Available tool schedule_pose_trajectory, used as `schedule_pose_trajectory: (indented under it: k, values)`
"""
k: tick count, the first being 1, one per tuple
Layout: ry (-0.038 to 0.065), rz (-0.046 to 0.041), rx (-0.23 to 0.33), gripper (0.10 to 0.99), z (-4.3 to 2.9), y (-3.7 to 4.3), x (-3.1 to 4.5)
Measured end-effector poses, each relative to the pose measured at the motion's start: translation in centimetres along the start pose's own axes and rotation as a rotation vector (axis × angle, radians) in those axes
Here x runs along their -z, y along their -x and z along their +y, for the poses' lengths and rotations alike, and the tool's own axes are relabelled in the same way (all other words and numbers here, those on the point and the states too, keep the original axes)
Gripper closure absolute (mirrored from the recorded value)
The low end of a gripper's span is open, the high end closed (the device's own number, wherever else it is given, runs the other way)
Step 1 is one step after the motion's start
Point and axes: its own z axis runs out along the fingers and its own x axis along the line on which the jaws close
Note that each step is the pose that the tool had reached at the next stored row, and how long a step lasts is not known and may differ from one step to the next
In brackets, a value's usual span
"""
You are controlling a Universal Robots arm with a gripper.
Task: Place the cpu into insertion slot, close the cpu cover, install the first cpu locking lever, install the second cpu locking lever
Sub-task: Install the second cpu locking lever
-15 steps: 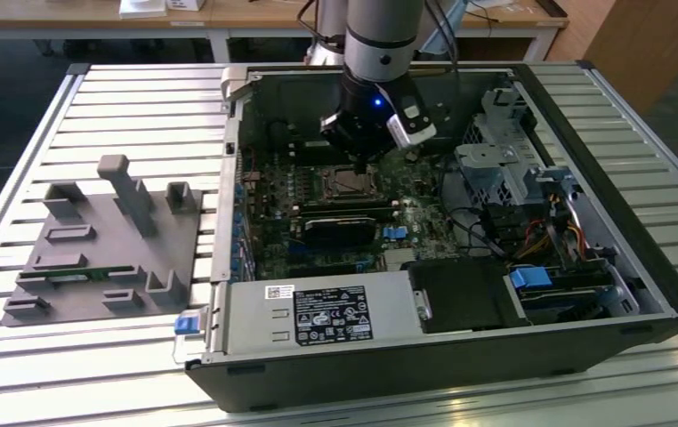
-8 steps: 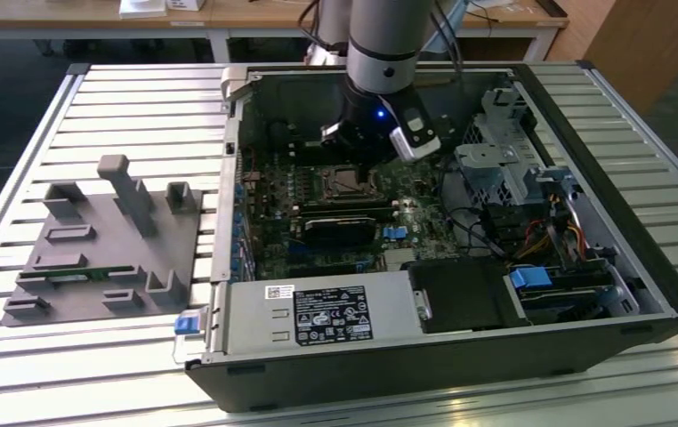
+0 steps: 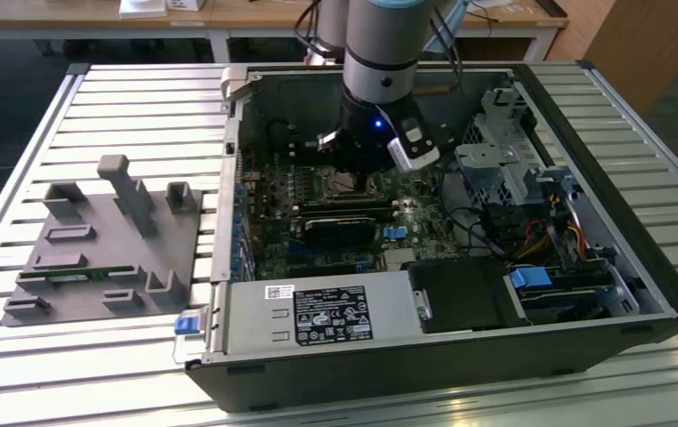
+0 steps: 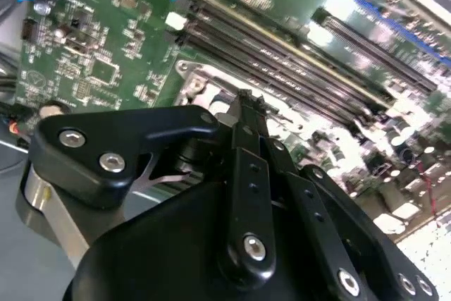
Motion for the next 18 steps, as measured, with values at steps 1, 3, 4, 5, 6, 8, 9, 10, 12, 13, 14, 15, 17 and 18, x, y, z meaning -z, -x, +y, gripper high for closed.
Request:
schedule_pose_trajectory:
  k: [1, 3, 4, 5, 6, 8, 9, 10, 12, 13, 14, 15, 17, 18]
  values:
    - [0.000, -0.0004, 0.000, 0.980, -0.13, -0.27, 0.00]
    - [0.001, -0.0010, 0.000, 0.980, -0.34, -0.90, 0.01]
    - [0.001, -0.0014, 0.000, 0.980, -0.41, -1.22, 0.01]
    - [0.001, -0.0015, 0.000, 0.980, -0.46, -1.51, 0.02]
    - [0.001, -0.0015, 0.000, 0.980, -0.49, -1.74, 0.01]
    - [0.001, -0.0016, 0.000, 0.980, -0.50, -1.91, -0.12]
    - [0.003, -0.0015, 0.000, 0.980, -0.52, -1.92, -0.26]
    - [0.005, -0.0014, 0.000, 0.980, -0.53, -1.92, -0.40]
    - [0.009, -0.0013, 0.000, 0.980, -0.56, -1.92, -0.67]
    - [0.012, -0.0012, 0.000, 0.980, -0.57, -1.92, -0.81]
    - [0.014, -0.0011, 0.000, 0.980, -0.58, -1.92, -0.94]
    - [0.017, -0.0010, 0.000, 0.980, -0.59, -1.92, -1.05]
    - [0.027, -0.0007, 0.001, 0.980, -0.67, -2.00, -1.17]
    - [0.034, -0.0004, 0.001, 0.980, -0.79, -2.08, -1.17]
